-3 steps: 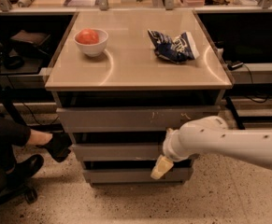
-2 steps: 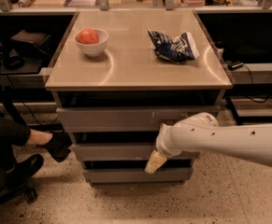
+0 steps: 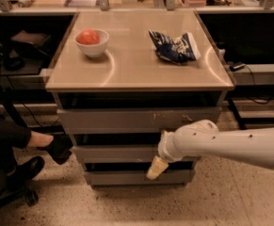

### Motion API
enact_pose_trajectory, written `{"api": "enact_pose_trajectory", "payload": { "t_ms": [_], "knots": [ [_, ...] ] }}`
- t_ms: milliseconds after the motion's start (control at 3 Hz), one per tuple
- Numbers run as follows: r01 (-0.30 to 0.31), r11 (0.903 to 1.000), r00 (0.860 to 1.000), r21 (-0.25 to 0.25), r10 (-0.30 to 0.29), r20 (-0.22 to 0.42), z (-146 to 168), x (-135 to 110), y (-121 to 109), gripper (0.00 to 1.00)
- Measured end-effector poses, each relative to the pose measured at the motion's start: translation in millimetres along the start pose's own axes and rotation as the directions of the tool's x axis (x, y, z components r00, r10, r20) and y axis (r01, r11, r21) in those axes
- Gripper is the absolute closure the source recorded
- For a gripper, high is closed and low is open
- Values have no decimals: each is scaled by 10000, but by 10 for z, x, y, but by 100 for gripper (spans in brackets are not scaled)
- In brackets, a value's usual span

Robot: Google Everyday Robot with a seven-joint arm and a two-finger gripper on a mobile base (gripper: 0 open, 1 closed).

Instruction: Open middle drawer

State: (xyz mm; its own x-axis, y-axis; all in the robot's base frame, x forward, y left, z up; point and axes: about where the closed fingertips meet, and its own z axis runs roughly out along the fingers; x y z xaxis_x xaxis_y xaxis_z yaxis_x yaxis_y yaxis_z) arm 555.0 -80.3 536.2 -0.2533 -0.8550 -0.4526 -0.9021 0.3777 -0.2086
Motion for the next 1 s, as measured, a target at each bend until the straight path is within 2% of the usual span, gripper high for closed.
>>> {"api": "enact_pose_trajectory", "payload": {
  "t_ms": [667,1000],
  "knots": [
    [-128,9999,9999,-83,128,15,70,64,17,0],
    [-325,9988,9994,-363,330,141,187,125,3,0]
  ]
}}
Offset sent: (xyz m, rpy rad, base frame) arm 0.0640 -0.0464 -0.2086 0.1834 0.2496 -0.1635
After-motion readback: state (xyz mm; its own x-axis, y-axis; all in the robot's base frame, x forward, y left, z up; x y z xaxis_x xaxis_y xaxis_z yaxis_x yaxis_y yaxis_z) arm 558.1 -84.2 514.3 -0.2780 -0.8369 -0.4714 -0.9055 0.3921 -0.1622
